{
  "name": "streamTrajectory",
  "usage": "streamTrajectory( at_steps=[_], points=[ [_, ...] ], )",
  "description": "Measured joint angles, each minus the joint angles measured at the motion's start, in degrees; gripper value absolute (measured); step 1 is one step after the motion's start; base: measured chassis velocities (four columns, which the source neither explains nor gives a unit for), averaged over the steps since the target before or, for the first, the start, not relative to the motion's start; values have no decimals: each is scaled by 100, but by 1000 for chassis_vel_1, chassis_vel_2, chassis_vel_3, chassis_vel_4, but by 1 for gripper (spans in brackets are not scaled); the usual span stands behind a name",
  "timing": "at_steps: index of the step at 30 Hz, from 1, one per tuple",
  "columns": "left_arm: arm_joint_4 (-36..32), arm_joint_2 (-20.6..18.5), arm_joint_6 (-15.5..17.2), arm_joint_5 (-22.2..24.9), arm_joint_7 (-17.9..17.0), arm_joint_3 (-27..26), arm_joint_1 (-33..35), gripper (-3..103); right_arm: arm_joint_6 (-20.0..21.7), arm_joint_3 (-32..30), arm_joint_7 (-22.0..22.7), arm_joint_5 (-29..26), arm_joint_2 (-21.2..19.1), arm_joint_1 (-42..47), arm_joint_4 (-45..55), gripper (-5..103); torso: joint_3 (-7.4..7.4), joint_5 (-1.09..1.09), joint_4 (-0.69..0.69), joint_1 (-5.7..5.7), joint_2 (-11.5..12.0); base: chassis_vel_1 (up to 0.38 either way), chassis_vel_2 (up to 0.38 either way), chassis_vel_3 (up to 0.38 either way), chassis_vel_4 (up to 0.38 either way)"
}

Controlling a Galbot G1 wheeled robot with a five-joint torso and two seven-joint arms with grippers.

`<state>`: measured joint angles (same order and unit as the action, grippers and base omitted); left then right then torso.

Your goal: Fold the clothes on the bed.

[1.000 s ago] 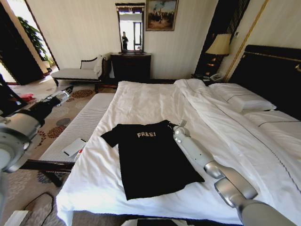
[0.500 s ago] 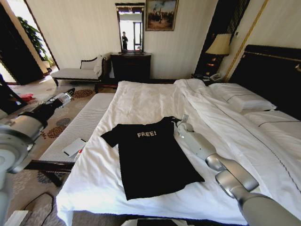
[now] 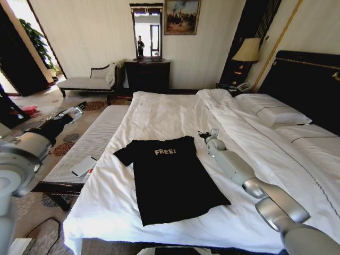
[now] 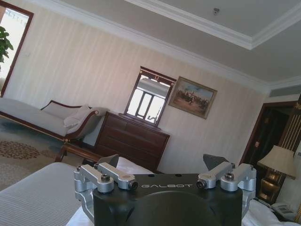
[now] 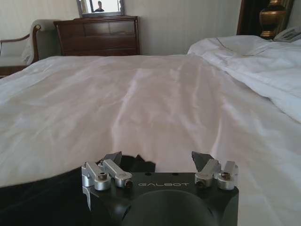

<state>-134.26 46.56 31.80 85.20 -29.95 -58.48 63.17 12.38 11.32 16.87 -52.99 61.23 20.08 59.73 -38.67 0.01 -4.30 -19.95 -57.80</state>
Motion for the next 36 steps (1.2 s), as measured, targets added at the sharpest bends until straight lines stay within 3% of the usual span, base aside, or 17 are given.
streamTrajectory(
  at_steps=[5,8,13,16,23,26,32,36],
  points=[
    [-8,-24,0,0,0,-63,51,100,-7,237,-12,403,139,143,65,97,0,-1,0,-1,0,0,0,0,0],
    [-9,-21,0,1,1,-108,91,100,-65,359,-14,786,275,152,-17,100,0,-1,-1,0,0,0,0,0,0],
    [-20,37,-6,-9,2,-123,122,100,-253,524,130,2209,507,90,-481,100,0,-2,1,0,0,0,0,0,0],
    [-12,58,-8,-26,2,-119,124,100,-265,559,157,2316,514,85,-551,100,0,-1,-3,-1,0,0,0,0,0],
    [11,66,-11,-66,5,-76,114,100,-114,535,270,1698,484,190,-250,100,0,-2,0,0,0,0,0,0,0],
    [12,53,-12,-66,6,-68,108,100,0,560,368,1778,493,197,-259,100,0,-2,0,-1,0,0,0,0,0],
    [-11,24,-14,-66,6,-93,139,100,1081,617,1128,1817,542,76,-387,100,0,0,-2,-1,0,0,0,0,0],
    [-16,35,-16,-66,6,-111,162,100,1212,624,1212,1972,600,-55,-617,100,0,-1,0,0,0,0,0,0,0]
  ],
)
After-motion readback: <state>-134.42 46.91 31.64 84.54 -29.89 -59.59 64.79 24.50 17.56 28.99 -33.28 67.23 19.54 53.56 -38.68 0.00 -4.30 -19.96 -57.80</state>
